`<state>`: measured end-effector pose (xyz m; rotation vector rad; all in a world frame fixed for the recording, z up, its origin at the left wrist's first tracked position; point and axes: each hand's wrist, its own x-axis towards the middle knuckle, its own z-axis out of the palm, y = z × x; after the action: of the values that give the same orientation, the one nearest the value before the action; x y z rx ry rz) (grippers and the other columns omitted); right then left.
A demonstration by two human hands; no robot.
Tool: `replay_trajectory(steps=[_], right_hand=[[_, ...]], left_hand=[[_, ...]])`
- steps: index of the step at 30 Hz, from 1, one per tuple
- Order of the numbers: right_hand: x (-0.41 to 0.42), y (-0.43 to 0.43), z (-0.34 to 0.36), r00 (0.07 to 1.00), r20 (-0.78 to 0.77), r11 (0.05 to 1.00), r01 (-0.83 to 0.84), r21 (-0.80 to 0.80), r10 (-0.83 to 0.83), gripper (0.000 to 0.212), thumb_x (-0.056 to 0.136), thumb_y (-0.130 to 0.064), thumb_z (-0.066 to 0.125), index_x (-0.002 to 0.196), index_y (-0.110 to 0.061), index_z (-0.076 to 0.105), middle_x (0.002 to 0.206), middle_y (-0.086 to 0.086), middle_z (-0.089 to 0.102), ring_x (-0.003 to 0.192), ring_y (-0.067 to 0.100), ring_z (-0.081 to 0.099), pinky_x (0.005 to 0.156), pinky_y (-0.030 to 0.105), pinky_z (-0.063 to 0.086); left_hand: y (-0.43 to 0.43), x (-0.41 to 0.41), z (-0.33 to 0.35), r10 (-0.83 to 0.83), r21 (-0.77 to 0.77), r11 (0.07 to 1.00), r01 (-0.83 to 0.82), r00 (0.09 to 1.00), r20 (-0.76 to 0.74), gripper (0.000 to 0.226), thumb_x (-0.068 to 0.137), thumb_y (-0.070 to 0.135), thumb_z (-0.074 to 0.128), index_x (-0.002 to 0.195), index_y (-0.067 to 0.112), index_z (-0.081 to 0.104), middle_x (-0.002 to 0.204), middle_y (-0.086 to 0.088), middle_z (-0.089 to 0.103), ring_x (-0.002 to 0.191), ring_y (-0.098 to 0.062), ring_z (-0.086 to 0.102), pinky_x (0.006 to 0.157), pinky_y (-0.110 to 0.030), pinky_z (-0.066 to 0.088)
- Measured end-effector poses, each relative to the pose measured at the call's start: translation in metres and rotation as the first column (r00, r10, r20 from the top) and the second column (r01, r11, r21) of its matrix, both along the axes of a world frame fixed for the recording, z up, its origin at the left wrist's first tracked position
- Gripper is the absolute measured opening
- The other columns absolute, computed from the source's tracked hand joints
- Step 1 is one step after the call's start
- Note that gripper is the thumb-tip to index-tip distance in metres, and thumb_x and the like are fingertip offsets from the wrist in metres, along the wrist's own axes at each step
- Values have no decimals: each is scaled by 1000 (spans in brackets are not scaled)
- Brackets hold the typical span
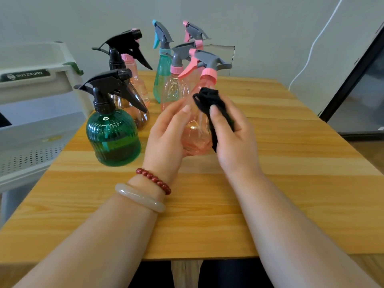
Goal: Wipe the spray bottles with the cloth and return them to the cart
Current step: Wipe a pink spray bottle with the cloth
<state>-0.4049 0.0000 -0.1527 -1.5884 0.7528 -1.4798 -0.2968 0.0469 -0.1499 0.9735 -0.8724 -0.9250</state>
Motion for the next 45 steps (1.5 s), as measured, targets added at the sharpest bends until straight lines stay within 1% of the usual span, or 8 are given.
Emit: replay_trajectory(steps=[5, 12, 15, 22, 28, 33, 40, 45], right_hand=[[-8, -10, 5, 960, 270, 983, 17, 184, -67, 19, 96, -25, 55, 106, -29, 71, 82, -3, 67, 75, 15, 60, 69, 33, 48], [-2, -4, 2, 996, 83, 998, -21, 52, 16, 31, 91, -31, 58, 118, -43, 67, 131, -5, 62, 123, 13, 56, 108, 37, 41], [1, 10, 2, 984, -168, 989, -72, -127, 50, 33, 94, -28, 56, 122, -46, 56, 155, -8, 36, 143, -2, 29, 114, 15, 27], [3, -4, -1, 998, -55, 999, 38, 22, -37, 50, 93, -49, 47, 136, -24, 56, 144, -1, 53, 138, 13, 44, 116, 44, 33], [9, 11, -5, 955, -194, 892, 122, -436, -226, 36, 101, -23, 44, 136, -17, 51, 144, -4, 40, 142, 15, 35, 115, 19, 24], [12, 9, -5, 967, -96, 963, 219, -159, -236, 43, 102, -28, 40, 138, -9, 52, 138, -1, 56, 130, 4, 47, 109, 16, 35], [13, 12, -6, 942, -179, 896, 193, -400, -283, 48, 98, -35, 51, 139, -11, 52, 137, 9, 55, 130, 19, 50, 109, 33, 42], [7, 9, -5, 941, -117, 930, 286, -232, -318, 35, 102, -15, 43, 132, -8, 59, 141, 0, 52, 134, 6, 44, 107, 8, 29]], left_hand=[[-1, -1, -5, -176, 99, 983, 158, 959, 222, 49, 78, 55, 68, 125, 40, 61, 129, -7, 63, 118, -28, 61, 94, -51, 53], [-5, 2, 0, -126, 58, 990, 125, 992, 9, 40, 93, 37, 61, 132, 26, 58, 125, -3, 67, 111, -25, 67, 88, -50, 56], [-8, 5, -1, -52, -7, 999, 51, 994, -97, 44, 95, 33, 53, 138, 22, 52, 121, 0, 69, 109, -19, 68, 85, -45, 58], [-6, -3, -3, 10, -43, 999, -4, 989, 145, 53, 83, 53, 56, 133, 36, 54, 134, 5, 61, 124, -16, 58, 102, -53, 47], [-5, 1, 0, 41, -94, 995, -31, 994, 105, 52, 92, 43, 48, 142, 26, 48, 135, 1, 61, 124, -17, 59, 105, -53, 45], [-5, -3, -2, 72, -114, 992, -60, 992, 104, 52, 82, 54, 54, 132, 39, 51, 137, 1, 59, 128, -19, 56, 108, -51, 42], [-3, -3, -1, 79, -159, 985, -61, 990, 113, 36, 98, 30, 45, 133, 36, 47, 133, -1, 62, 119, -18, 61, 102, -45, 50], [-2, -7, 1, 114, -176, 981, -87, 982, 151, 41, 92, 47, 49, 132, 39, 48, 141, 0, 55, 129, -18, 54, 106, -50, 45]])
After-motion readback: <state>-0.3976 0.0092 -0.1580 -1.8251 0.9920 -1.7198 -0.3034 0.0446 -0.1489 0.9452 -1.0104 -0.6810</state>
